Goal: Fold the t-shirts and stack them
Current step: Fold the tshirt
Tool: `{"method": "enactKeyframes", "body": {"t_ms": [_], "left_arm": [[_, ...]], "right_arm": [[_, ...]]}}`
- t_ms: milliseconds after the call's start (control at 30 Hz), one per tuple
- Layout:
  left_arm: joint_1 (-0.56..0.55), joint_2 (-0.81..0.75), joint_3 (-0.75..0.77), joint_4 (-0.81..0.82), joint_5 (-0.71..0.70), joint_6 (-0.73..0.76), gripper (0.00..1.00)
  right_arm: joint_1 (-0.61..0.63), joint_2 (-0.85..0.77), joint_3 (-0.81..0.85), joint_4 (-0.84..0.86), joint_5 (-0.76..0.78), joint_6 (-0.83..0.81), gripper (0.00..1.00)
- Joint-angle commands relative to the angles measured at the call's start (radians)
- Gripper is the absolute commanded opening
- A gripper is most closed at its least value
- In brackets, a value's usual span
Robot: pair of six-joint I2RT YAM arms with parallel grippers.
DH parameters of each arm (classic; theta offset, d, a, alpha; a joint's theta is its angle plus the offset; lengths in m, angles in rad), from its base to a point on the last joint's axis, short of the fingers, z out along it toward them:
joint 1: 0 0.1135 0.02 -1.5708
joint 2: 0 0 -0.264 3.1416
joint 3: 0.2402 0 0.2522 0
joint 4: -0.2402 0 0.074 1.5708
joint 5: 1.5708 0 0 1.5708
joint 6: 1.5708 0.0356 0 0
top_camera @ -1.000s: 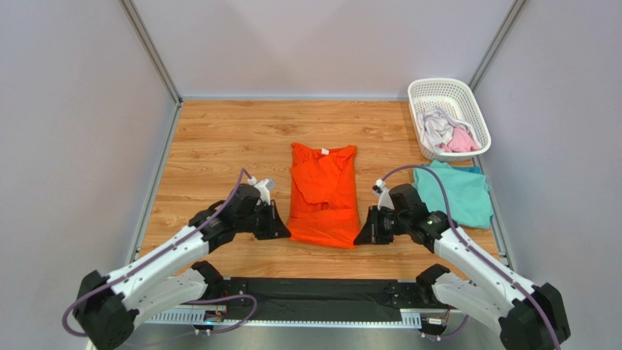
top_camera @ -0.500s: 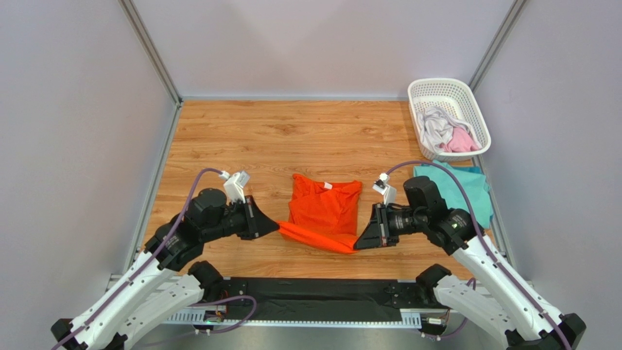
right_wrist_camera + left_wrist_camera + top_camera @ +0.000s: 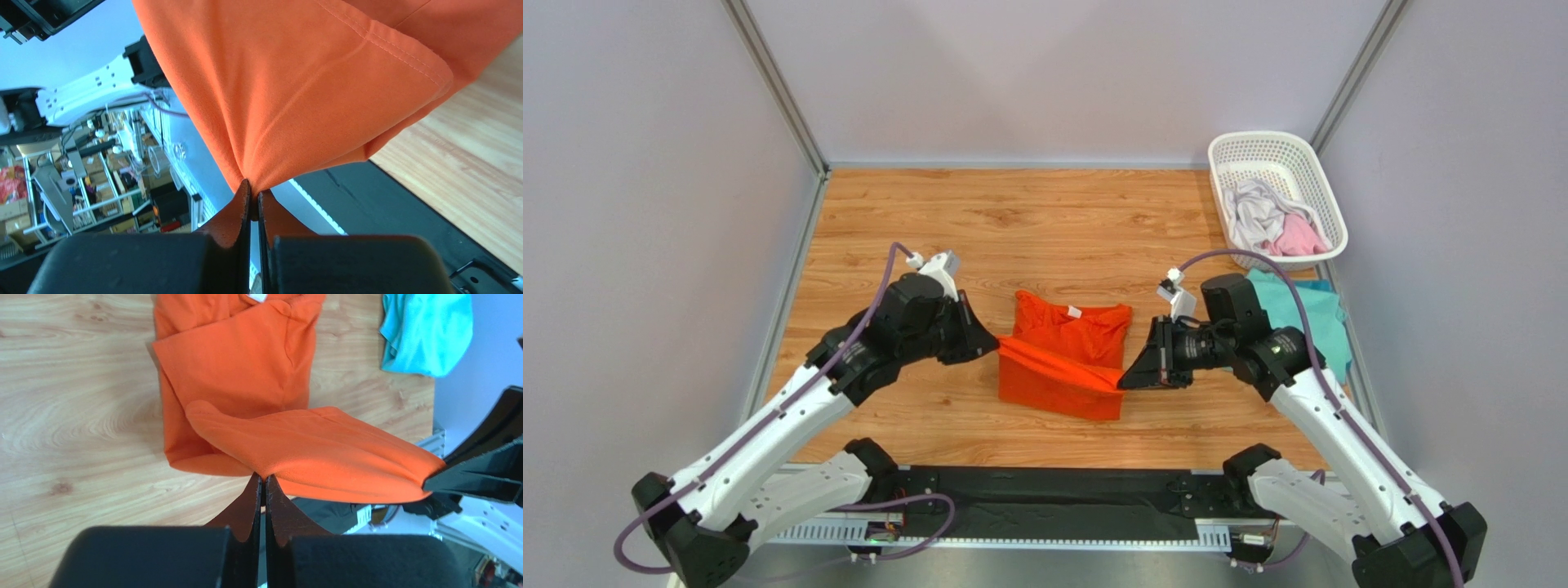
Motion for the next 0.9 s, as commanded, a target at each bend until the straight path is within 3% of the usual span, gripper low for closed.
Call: {"method": "enactKeyframes", "body": {"t_ms": [0, 267, 867], "left_arm": [[0.042, 0.070, 0.063, 0.028, -0.069, 0.039, 0.00], [0.145, 0.198, 0.114, 0.094, 0.010, 0.056, 0.00], [0.239, 0.498, 0.225, 0.166, 0.120, 0.113, 0.00]], "right_arm": [[-0.048, 0.006, 0.045, 0.031, 0.009, -0.025, 0.00], [-0.142, 0.093, 0.065, 0.141, -0.046, -0.038, 0.00], [-0.249, 0.343, 0.018, 0.368, -0.155, 0.009, 0.00]]}}
